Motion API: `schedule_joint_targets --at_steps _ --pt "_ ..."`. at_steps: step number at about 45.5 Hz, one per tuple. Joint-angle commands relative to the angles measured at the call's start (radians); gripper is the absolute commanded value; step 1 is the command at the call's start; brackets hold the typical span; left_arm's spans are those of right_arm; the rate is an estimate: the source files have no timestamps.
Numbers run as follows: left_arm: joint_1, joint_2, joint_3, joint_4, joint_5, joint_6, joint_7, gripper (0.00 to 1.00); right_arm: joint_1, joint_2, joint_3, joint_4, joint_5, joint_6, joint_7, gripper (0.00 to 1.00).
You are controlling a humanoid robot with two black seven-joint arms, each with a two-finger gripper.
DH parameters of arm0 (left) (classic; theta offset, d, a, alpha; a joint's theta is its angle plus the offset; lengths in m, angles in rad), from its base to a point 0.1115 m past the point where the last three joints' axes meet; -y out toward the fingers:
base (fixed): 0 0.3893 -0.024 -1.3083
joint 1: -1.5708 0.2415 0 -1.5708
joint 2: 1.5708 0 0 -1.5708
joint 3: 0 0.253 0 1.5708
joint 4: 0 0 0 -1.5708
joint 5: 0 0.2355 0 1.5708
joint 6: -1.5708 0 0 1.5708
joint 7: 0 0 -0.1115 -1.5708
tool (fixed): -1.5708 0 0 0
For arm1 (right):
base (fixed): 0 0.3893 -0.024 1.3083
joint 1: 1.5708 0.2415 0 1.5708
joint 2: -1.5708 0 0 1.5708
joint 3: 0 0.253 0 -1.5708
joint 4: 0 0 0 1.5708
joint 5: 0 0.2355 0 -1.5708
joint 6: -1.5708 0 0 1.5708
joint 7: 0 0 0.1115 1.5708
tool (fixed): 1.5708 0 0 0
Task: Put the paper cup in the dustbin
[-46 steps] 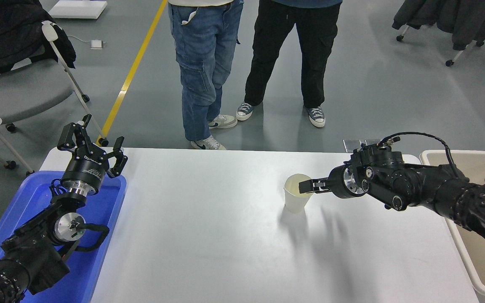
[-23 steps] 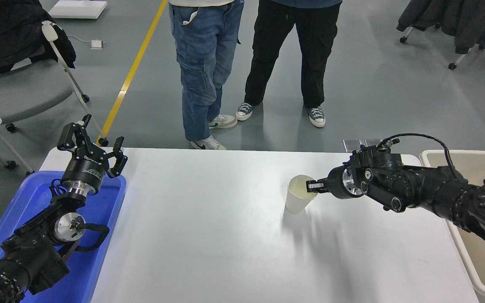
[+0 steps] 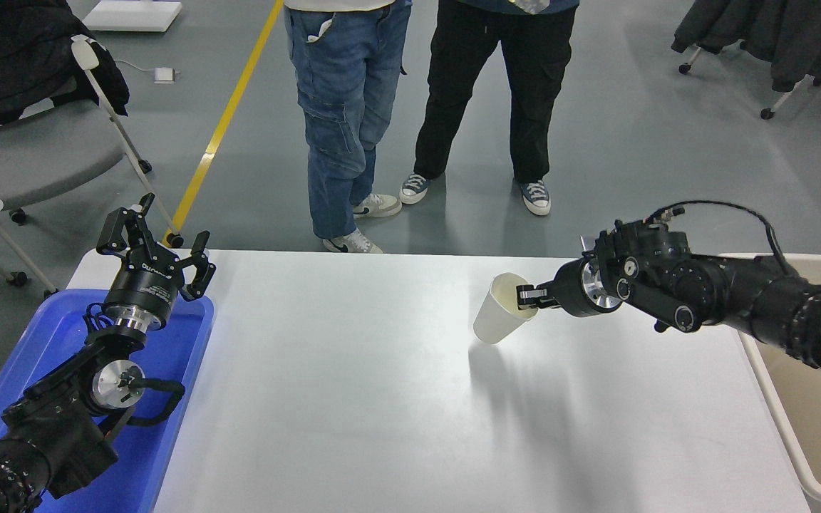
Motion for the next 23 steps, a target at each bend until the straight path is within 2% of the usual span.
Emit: schedule_joint_targets --at_steps 1,16,23 --pt "0.000 0.000 0.000 0.000 0.000 0.000 0.000 1.00 0.133 -0.127 -0.009 0.152 0.022 0.046 -0.009 0.00" --pt "0.002 0.002 0.000 0.000 0.000 0.000 0.000 1.00 0.378 -0.310 -0.063 0.335 0.027 0.126 -0.019 0.00" --pt "0.002 0.002 0.000 0.000 0.000 0.000 0.000 1.00 0.426 -0.345 -0.077 0.347 0.026 0.149 -0.019 0.00"
